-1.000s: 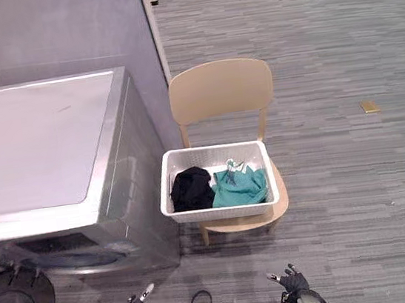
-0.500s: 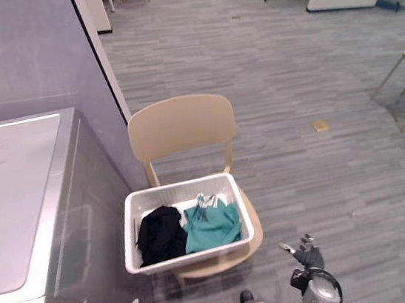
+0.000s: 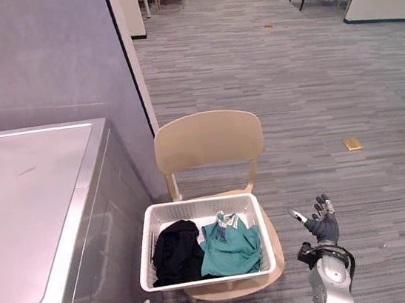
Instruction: Pick up the laundry basket with both hands and put the clothes into the washing machine.
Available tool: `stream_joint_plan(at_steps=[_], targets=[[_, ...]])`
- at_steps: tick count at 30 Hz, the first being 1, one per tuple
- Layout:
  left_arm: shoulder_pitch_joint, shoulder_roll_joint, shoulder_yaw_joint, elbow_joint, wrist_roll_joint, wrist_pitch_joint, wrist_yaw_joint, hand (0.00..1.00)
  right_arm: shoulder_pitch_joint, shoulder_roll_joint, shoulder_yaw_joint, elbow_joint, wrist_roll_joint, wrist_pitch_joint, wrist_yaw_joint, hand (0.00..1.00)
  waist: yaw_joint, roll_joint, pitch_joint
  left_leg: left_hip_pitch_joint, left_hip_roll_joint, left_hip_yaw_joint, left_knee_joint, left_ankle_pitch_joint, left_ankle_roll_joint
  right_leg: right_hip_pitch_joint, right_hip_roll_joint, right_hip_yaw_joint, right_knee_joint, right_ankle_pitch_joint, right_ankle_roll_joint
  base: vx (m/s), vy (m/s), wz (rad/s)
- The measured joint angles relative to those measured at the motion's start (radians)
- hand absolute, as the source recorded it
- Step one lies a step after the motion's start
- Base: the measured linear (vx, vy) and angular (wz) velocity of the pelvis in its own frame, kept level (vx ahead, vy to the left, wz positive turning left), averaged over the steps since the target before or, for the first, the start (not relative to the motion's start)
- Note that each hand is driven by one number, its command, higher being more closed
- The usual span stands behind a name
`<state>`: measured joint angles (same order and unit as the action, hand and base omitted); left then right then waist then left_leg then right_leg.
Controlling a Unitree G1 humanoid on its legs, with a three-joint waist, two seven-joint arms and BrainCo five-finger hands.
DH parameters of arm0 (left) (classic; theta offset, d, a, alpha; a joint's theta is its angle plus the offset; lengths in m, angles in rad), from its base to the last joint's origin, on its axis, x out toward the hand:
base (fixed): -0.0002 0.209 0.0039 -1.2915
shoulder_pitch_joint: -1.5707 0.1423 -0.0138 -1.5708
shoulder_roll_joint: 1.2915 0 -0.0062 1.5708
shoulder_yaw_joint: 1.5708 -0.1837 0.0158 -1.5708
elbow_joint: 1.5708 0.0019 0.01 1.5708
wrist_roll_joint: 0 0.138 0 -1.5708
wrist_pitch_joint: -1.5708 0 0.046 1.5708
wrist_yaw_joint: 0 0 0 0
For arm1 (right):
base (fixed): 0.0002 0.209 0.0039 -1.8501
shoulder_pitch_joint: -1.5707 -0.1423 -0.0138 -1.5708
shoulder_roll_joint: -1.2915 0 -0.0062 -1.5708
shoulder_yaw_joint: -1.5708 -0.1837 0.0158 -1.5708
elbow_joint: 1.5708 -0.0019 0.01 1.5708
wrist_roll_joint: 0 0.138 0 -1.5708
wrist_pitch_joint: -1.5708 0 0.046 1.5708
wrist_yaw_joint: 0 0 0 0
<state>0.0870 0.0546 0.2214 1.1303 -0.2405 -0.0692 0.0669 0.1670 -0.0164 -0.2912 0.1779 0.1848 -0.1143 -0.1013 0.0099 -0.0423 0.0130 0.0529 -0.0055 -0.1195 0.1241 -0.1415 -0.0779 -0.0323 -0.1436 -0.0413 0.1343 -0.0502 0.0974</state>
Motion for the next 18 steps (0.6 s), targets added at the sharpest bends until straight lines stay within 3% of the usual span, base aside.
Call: stream_joint_plan(at_steps=[5,12,18], targets=[[-0.014,0.004,-0.015,0.0,0.018,-0.005,0.023,0.0,-0.015,-0.031,0.131,-0.045,-0.011,-0.017,0.034,0.0,0.007,0.001,0.001,0.021,0.001,-0.031,0.01,0.0,0.001,0.018,-0.003,-0.025,0.049,-0.039,0.013,-0.06,-0.039,0.2],[-0.007,0.003,-0.014,-0.002,0.039,-0.006,0.021,0.0,-0.056,-0.115,0.291,-0.038,-0.047,-0.017,0.1,0.0,0.034,-0.002,0.028,0.11,-0.02,-0.097,0.03,-0.013,0.018,0.084,-0.044,-0.072,0.205,-0.159,0.01,-0.14,-0.05,0.3],[0.006,0.004,-0.014,-0.005,0.052,-0.006,0.013,0.0,-0.1,-0.204,0.421,0.1,-0.079,-0.003,0.177,0.0,0.052,0.005,0.027,0.154,-0.028,-0.127,0.015,-0.015,0.01,0.122,-0.067,-0.108,0.254,-0.191,0.011,-0.12,-0.041,0.24]])
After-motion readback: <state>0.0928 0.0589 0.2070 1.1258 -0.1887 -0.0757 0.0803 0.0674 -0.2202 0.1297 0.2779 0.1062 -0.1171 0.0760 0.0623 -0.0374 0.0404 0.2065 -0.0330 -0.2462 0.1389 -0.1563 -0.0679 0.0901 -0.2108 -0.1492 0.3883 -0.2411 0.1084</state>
